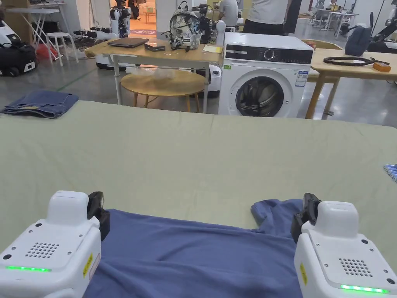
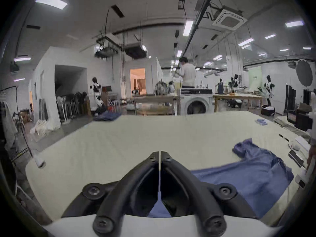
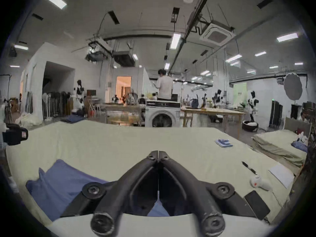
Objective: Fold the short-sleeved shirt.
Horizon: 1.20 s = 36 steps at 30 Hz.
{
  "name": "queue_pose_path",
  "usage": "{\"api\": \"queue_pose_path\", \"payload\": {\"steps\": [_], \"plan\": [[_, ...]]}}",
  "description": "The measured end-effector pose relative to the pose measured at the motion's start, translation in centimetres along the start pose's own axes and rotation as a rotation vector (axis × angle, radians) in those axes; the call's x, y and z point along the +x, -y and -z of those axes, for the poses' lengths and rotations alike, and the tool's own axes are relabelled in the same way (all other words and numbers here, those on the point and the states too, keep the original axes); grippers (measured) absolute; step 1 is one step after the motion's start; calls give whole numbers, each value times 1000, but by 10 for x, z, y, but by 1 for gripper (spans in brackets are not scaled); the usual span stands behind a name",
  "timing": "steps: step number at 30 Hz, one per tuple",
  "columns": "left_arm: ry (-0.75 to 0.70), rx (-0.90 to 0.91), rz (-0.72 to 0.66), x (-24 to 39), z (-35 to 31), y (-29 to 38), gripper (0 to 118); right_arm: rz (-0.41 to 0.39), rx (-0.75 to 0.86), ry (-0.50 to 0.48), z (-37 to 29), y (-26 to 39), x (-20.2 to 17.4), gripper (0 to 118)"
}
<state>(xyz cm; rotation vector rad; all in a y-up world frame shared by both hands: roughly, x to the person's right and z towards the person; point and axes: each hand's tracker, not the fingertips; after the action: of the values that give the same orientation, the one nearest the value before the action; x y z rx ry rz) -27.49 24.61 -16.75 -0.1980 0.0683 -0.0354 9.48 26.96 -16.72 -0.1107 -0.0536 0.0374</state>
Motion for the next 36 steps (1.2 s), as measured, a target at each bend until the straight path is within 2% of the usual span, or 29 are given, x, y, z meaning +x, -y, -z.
{"api": "queue_pose_path", "payload": {"steps": [5, 13, 15, 20, 21, 22, 24, 27, 29, 36], "plan": [[-4, 9, 28, -7, 13, -13, 0, 5, 2, -21, 10, -2, -10, 0], [70, -406, -87, -69, 131, -8, 0, 0, -77, -39, 39, 14, -6, 0], [118, -490, -157, -84, 164, -6, 0, -18, -97, -36, 45, 19, -3, 0], [168, -723, -184, -96, 231, 8, 0, -31, -161, -19, 58, 35, 6, 0], [180, -763, -189, -95, 237, 11, 2, -33, -175, -16, 61, 39, 8, 0], [179, -798, -185, -94, 245, 16, 13, -34, -188, -11, 63, 41, 10, 0], [217, -898, -182, -92, 263, 29, 43, -35, -214, -6, 61, 43, 12, 0], [172, -988, -132, -78, 272, 48, 56, -33, -252, 3, 65, 50, 15, 0], [128, -1004, -52, -69, 271, 53, 56, -34, -270, 8, 69, 59, 17, 0], [100, -931, -4, -65, 277, 51, 56, -39, -307, 16, 68, 67, 20, 0]]}}
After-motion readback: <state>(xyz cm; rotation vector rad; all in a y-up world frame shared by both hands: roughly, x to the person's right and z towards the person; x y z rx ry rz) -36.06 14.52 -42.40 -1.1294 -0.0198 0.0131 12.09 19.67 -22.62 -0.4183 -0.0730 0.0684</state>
